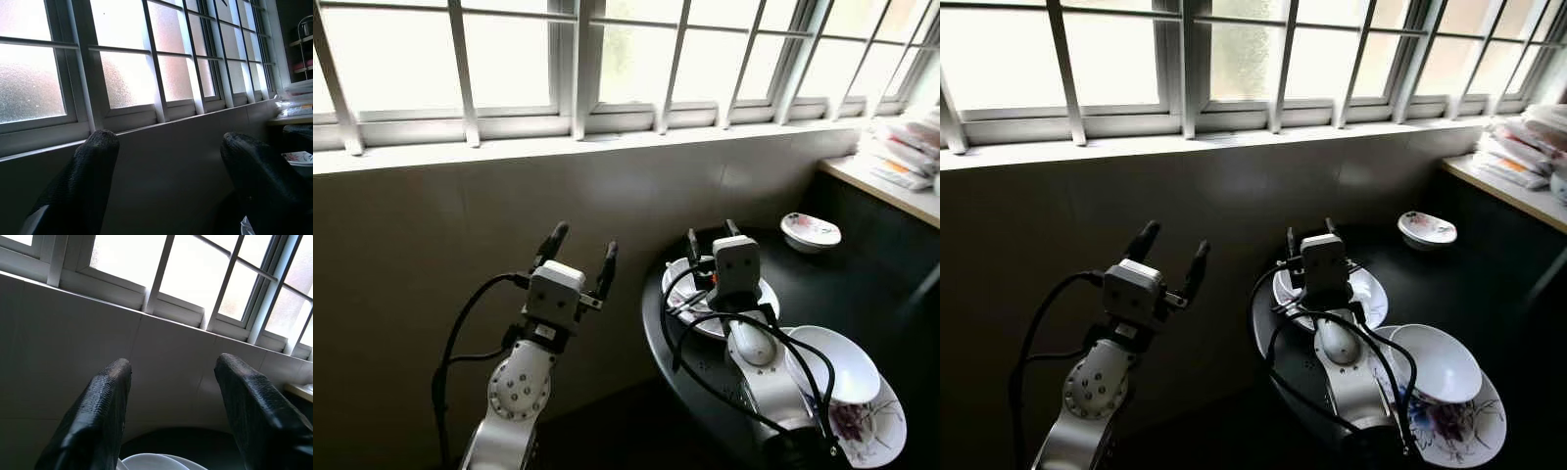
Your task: Kitchen organization
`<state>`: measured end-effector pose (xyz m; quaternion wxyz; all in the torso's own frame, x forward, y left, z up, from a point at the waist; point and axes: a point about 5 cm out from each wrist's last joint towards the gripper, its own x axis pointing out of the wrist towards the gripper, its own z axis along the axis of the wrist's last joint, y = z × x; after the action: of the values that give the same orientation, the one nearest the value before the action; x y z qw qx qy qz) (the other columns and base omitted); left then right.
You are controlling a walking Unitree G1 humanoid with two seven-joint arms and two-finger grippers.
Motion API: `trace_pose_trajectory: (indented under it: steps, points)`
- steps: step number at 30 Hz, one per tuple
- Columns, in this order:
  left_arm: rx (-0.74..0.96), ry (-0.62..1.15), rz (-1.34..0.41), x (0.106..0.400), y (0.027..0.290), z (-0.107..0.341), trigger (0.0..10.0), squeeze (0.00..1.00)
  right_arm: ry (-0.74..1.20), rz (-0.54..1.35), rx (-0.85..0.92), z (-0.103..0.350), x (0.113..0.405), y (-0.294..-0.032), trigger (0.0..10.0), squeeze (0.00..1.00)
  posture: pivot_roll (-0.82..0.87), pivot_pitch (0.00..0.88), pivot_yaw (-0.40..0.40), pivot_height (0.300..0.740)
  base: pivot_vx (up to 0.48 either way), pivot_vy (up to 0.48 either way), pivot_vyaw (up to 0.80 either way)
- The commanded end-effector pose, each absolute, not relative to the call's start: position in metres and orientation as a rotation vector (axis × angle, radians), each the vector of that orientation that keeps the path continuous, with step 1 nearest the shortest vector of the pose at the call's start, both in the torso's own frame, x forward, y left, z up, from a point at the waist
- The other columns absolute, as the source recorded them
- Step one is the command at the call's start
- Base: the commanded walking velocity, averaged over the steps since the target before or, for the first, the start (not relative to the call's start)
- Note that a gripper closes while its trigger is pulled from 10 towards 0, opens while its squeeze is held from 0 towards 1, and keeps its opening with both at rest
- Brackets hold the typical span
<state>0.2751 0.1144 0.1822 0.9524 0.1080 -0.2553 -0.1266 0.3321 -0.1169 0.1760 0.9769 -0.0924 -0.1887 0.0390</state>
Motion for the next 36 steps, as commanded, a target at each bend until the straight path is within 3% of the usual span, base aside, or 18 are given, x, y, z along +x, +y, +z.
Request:
trace_pose_trajectory:
  steps: [1,25,27,34,36]
  points:
    - [0.224,-0.523,-0.261,0.276,0.114,0.184,10.0,0.0,-0.389,0.079,-0.186,0.179,0.332,-0.115,10.0,0.0,0.06,0.0,-0.066,0.74,0.0,0.0,-0.8]
    - [0.228,-0.516,-0.251,0.276,0.116,0.182,10.0,0.0,-0.172,-0.094,-0.011,0.156,0.344,-0.14,10.0,0.0,0.06,0.0,-0.07,0.74,0.0,0.0,-0.8]
    - [0.23,-0.516,-0.251,0.276,0.116,0.182,10.0,0.0,-0.094,-0.118,0.113,0.147,0.346,-0.145,10.0,0.0,0.06,0.0,-0.069,0.74,0.0,0.0,0.0]
    - [0.233,-0.511,-0.253,0.276,0.116,0.181,10.0,0.0,0.003,-0.129,0.281,0.137,0.35,-0.148,10.0,0.0,0.06,0.0,-0.068,0.74,0.0,0.0,0.0]
    - [0.236,-0.506,-0.255,0.276,0.116,0.18,10.0,0.0,0.132,-0.089,0.41,0.12,0.354,-0.148,10.0,0.0,0.06,0.0,-0.068,0.74,0.0,0.0,0.0]
